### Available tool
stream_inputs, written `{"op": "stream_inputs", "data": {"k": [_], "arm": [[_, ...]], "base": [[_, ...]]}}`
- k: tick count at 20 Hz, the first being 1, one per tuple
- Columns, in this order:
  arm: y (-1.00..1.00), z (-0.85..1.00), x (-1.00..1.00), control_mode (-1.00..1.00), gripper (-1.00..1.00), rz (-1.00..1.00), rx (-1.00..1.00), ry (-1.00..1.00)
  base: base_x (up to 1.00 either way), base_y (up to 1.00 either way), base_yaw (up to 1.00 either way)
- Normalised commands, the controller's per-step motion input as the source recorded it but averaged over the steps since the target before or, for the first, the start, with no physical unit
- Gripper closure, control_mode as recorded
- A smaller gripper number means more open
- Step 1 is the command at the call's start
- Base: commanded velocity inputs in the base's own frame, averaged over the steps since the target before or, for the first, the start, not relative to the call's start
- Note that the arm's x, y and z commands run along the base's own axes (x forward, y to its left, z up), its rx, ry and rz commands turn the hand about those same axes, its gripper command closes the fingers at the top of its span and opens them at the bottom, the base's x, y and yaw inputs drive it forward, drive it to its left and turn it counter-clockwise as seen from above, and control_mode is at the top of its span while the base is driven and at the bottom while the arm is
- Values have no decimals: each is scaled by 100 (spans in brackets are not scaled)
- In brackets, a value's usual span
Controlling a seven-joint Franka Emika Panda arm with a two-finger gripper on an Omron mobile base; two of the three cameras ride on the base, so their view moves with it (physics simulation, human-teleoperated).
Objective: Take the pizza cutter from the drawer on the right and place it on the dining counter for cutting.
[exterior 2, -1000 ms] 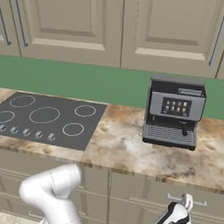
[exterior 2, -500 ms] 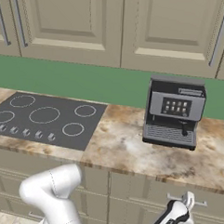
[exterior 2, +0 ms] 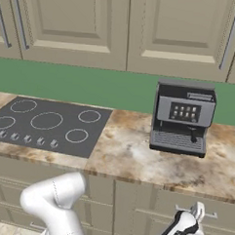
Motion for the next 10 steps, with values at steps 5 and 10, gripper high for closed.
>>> {"op": "stream_inputs", "data": {"k": [5,10], "arm": [[0,0,-45,-100,100,0,0,0],[-3,0,-54,-100,100,0,0,0]], "base": [[0,0,0],[0,0,0]]}}
